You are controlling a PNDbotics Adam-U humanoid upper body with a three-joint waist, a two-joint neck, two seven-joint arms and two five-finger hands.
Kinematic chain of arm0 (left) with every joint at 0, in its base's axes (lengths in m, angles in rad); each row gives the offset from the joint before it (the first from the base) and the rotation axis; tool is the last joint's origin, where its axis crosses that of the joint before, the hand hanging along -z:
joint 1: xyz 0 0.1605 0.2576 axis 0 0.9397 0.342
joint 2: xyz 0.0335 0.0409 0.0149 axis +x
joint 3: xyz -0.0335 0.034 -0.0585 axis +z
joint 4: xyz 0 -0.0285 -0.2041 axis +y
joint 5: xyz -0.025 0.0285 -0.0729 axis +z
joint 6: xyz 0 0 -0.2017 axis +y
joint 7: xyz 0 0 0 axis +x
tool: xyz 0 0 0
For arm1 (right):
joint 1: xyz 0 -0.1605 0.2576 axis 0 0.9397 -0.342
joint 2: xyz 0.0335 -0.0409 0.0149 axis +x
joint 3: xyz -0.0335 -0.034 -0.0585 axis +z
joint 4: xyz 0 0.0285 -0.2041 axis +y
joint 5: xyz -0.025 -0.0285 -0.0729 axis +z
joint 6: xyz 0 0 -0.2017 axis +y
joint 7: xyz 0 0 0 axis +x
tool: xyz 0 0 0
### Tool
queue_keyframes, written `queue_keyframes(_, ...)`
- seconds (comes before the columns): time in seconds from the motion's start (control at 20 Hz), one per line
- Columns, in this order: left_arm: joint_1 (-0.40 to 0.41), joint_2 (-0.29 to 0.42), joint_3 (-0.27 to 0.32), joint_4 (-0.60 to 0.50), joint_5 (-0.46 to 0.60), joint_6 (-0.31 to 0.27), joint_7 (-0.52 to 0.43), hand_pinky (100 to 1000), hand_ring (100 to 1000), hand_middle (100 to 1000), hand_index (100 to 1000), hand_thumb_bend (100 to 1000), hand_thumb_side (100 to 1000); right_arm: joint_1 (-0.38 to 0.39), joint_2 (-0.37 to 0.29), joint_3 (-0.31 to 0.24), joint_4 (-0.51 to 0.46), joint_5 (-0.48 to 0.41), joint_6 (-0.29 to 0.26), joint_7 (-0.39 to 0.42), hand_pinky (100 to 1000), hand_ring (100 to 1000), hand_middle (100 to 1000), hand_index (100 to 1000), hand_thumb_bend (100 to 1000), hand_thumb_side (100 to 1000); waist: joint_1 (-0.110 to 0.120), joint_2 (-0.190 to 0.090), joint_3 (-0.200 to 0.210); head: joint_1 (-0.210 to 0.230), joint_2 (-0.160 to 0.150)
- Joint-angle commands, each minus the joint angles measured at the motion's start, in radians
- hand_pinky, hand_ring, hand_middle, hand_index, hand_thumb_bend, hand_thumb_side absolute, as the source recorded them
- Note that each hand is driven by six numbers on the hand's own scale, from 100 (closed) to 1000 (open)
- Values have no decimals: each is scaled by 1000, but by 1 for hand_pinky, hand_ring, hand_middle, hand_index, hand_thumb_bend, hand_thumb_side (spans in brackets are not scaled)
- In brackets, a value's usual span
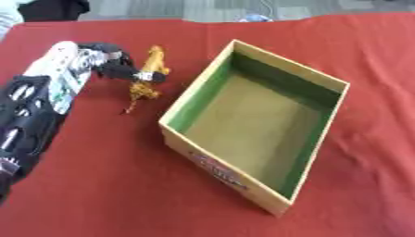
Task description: Pick up objects on the table and place them in the box.
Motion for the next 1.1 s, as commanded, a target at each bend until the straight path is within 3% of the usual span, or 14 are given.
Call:
queue_keyframes(0.05,-18,12,14,7,-13,3,3,631,633,688,830,890,1000,-9,-7,-1,-20,5,3,0,949,665,618,779,100,652,-2,-14,0,5,-12)
queue_keyframes(0.15,-19,9,14,8,-15,4,7,624,615,665,815,824,1000,-10,-6,-1,-20,5,4,1,950,665,618,780,100,653,0,-11,-1,7,-14)
queue_keyframes(0.25,-20,7,15,9,-18,7,14,615,594,638,795,695,1000,-10,-4,-1,-20,5,5,2,950,666,618,780,100,654,0,-10,-3,9,-15)
queue_keyframes(0.3,-20,7,16,10,-20,9,18,603,582,624,784,561,1000,-10,-4,-1,-20,5,6,1,951,666,618,780,100,654,0,-9,-3,9,-15)
queue_keyframes(0.4,-19,5,16,11,-23,12,24,591,571,612,777,432,1000,-9,-3,-2,-20,5,7,0,951,666,618,780,100,655,-1,-8,-4,10,-16)
queue_keyframes(0.45,-19,4,17,12,-23,14,26,579,565,606,772,344,952,-9,-2,-2,-20,5,8,0,951,666,617,780,100,655,-1,-7,-6,10,-17)
queue_keyframes(0.75,-18,-6,19,17,0,21,38,548,552,594,765,247,808,-8,3,-3,-20,6,11,1,952,667,617,780,100,656,-2,-4,-12,16,-22)
queue_keyframes(0.95,-17,-6,16,12,19,18,45,521,535,574,754,100,653,-5,4,-3,-20,7,14,2,952,667,617,780,100,658,-4,-4,-9,16,-19)
queue_keyframes(1.1,-21,-1,17,1,29,25,55,497,521,561,742,100,586,-4,5,-3,-20,8,17,3,952,668,617,780,100,659,-5,-6,-6,16,-15)
